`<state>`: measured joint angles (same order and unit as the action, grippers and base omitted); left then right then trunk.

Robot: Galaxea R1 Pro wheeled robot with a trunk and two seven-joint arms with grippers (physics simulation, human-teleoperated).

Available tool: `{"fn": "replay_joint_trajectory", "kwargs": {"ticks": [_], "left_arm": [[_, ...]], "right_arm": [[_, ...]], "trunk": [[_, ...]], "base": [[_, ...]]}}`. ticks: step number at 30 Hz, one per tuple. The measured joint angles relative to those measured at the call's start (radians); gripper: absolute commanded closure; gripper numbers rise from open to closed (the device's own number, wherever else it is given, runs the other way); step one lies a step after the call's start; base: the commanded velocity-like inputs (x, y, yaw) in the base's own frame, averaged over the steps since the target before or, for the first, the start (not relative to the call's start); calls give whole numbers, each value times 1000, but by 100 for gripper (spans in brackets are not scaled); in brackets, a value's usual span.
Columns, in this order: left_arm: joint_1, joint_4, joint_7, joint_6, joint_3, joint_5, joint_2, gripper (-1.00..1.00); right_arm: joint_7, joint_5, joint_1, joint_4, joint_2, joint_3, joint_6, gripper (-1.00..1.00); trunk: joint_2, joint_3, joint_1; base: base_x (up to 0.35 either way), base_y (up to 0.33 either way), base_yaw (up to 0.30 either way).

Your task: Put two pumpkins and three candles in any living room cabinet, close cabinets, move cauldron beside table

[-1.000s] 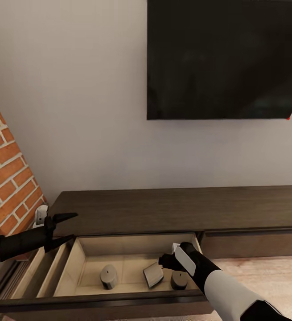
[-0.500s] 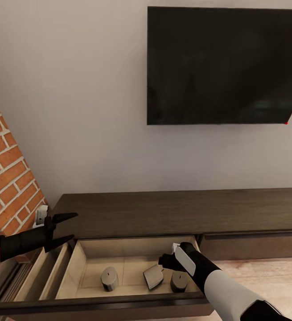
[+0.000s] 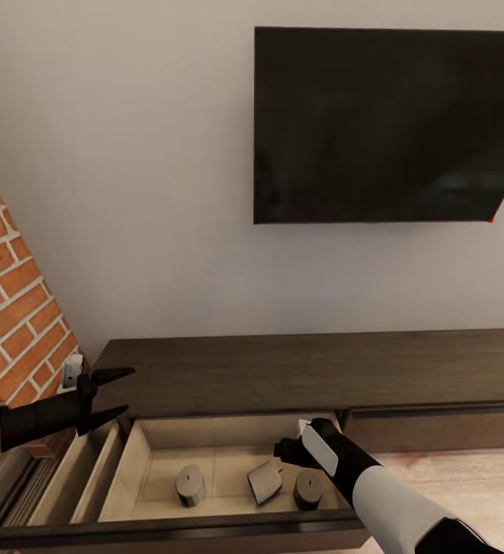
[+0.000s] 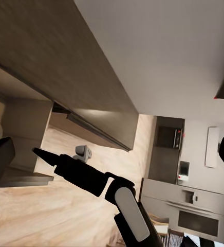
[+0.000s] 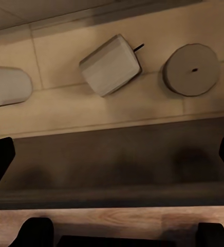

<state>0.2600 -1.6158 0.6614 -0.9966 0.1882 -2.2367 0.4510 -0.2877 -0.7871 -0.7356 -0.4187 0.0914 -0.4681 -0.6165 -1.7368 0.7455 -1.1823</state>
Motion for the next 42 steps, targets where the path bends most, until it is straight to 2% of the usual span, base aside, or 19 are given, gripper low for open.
{"fn": "replay_joint_trajectory", "kwargs": {"ticks": [17,21,23,24,37,42], "left_arm": [[0,2,12,1,1,13,1,-100],[1,4,14,1,2,72,1,-100],[1,4,13,1,2,112,0,-100],[1,4,13,1,3,115,0,-100],[1,3,13,2,3,119,0,-100],[1,4,12,1,3,120,0,-100]], "right_arm": [[0,0,0,0,-3,0,1,-100],[-1,1,0,0,-2,0,1,-100],[-1,1,0,0,0,-1,3,-100],[-1,1,0,0,1,-1,4,-100],[-2,2,0,0,3,-1,5,-100],[-2,2,0,0,3,-2,5,-100]], "trunk": [[119,-53,65],[147,-66,81],[147,-66,81],[147,-66,81],[147,-66,81],[147,-66,80]], "base": [[0,0,0],[0,0,0],[0,0,0],[0,0,0],[-2,0,0],[-206,0,0]]}}
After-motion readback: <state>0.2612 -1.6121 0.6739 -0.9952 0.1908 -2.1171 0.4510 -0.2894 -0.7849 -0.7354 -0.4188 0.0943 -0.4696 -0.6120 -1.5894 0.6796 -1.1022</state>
